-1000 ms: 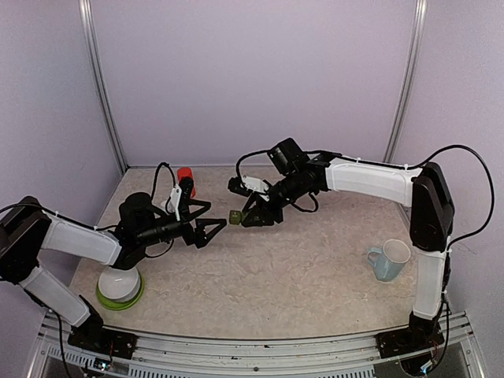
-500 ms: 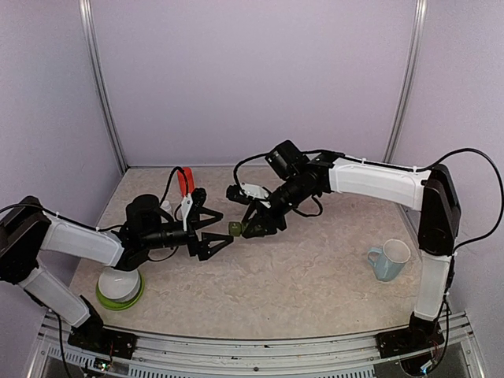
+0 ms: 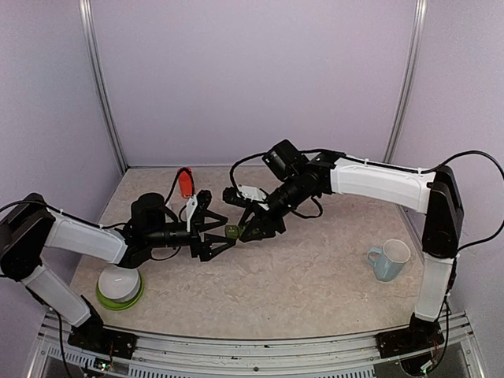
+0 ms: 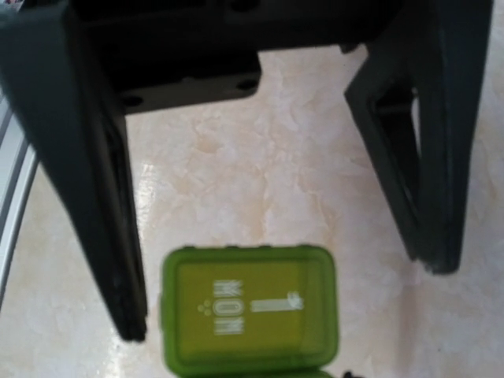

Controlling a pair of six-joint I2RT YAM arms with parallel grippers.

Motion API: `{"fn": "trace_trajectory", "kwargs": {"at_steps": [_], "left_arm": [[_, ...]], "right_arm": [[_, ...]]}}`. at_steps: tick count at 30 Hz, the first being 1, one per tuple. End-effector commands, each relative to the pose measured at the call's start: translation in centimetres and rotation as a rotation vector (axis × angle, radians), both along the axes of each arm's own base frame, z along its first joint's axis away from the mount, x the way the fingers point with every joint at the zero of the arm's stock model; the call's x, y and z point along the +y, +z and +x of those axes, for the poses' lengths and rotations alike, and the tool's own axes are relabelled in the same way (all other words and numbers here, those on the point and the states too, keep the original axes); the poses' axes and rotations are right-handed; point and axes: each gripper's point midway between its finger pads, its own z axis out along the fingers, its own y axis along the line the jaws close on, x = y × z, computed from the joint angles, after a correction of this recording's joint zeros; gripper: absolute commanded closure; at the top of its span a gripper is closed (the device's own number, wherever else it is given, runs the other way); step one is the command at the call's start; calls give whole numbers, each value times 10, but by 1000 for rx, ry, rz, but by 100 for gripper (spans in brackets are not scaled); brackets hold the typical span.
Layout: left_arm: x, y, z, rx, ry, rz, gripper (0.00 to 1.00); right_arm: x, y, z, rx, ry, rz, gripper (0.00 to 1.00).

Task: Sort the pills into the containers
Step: Pass from the right arm to the left

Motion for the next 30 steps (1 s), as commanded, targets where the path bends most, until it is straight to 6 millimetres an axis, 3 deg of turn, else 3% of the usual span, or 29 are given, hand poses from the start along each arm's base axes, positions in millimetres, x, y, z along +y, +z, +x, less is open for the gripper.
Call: {"fn": "trace_trajectory", "kwargs": {"at_steps": [1,8,13,18,21,25,30], "left_arm": [[-9,5,-4,9,-54,-19,14],[-10,12,-4,90,-101,-80,11],[-2,26,2,224,-162,-193,8],[-3,19,27,413,-115,-229,7],[-7,18,34,531,-132,-267,8],[-7,33,26,626,-215,-376,10],[-9,18,37,767,-207,-399,20]], "right_arm": [[2,11,-8,-24,11,15,67],[2,8,4,-98,-46,-5,67],[-2,16,19,-209,-114,20,67],[-6,30,37,-315,-195,51,67],[-9,33,46,-370,-238,52,67],[-12,27,57,-437,-291,26,67],[-12,17,60,-491,-312,7,66]]}}
